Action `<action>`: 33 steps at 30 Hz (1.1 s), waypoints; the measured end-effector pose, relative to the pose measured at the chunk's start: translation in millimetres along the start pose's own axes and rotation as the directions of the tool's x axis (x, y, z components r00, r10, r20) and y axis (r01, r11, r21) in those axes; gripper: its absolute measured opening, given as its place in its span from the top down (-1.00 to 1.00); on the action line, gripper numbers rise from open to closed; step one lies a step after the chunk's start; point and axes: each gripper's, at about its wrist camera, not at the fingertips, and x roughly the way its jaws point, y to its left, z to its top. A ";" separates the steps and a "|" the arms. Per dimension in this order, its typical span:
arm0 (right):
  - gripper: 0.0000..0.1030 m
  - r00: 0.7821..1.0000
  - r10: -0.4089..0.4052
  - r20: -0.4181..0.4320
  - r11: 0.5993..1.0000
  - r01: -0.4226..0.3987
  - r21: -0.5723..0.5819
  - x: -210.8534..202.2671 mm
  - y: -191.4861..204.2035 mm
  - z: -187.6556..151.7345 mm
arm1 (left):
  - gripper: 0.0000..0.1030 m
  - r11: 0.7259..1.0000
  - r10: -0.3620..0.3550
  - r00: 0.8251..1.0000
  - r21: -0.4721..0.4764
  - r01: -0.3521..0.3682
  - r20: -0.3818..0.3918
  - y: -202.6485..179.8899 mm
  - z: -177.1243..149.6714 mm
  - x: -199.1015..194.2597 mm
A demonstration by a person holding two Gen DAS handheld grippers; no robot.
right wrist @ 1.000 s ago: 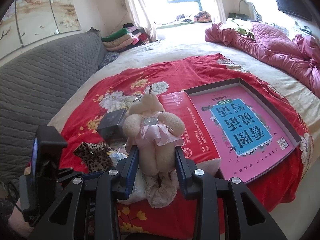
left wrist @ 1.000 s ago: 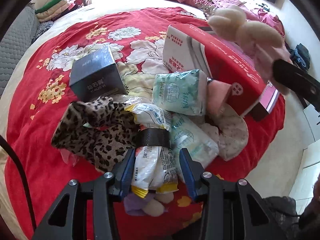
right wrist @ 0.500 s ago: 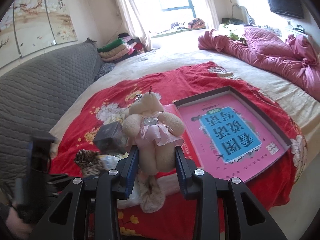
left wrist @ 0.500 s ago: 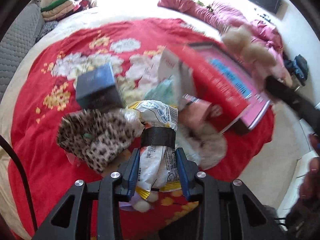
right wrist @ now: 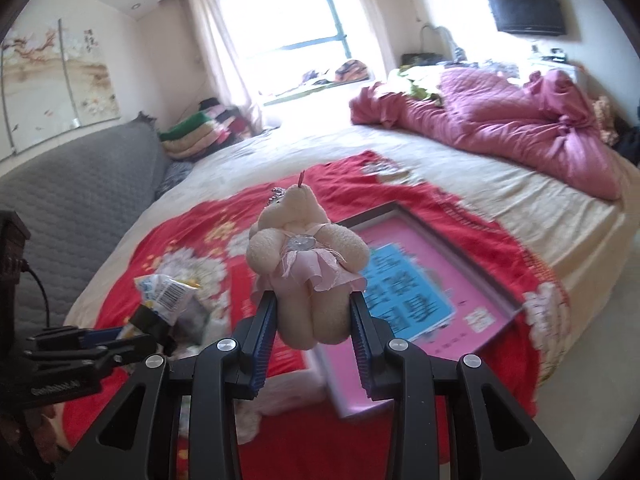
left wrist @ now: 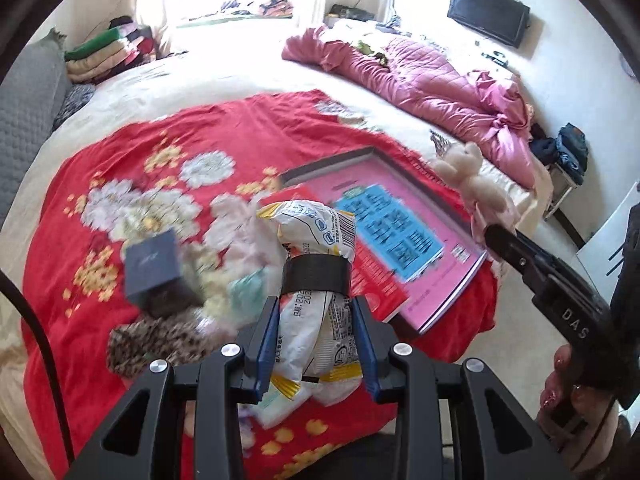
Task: Organize soft objects
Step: 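Carry the snack bag and teddy bear over the pink tray with both tools, then lower the snack bag and teddy bear onto the pink tray and open both tools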
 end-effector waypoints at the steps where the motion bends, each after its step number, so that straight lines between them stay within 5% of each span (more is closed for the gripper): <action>1: 0.30 1.000 -0.014 0.006 1.000 0.014 0.009 -1.4 -6.6 2.1 | 0.31 1.000 -0.005 1.000 0.003 0.005 0.001 -5.8 4.8 2.1; 7: 0.30 0.997 -0.083 0.005 0.995 0.083 0.050 0.0 -45.2 10.1 | 0.31 0.996 -0.086 0.996 0.016 0.086 0.001 -41.2 27.9 24.1; 16: 0.30 0.985 -0.140 -0.098 0.987 0.147 0.068 34.7 -87.5 -6.6 | 0.31 0.989 -0.123 0.986 0.070 0.131 -0.112 -90.6 45.1 90.7; 33: 0.28 0.944 -0.208 -0.255 0.973 0.226 0.043 109.0 -126.9 -24.9 | 0.30 0.972 -0.071 0.956 0.194 0.130 -0.284 -132.5 28.4 161.8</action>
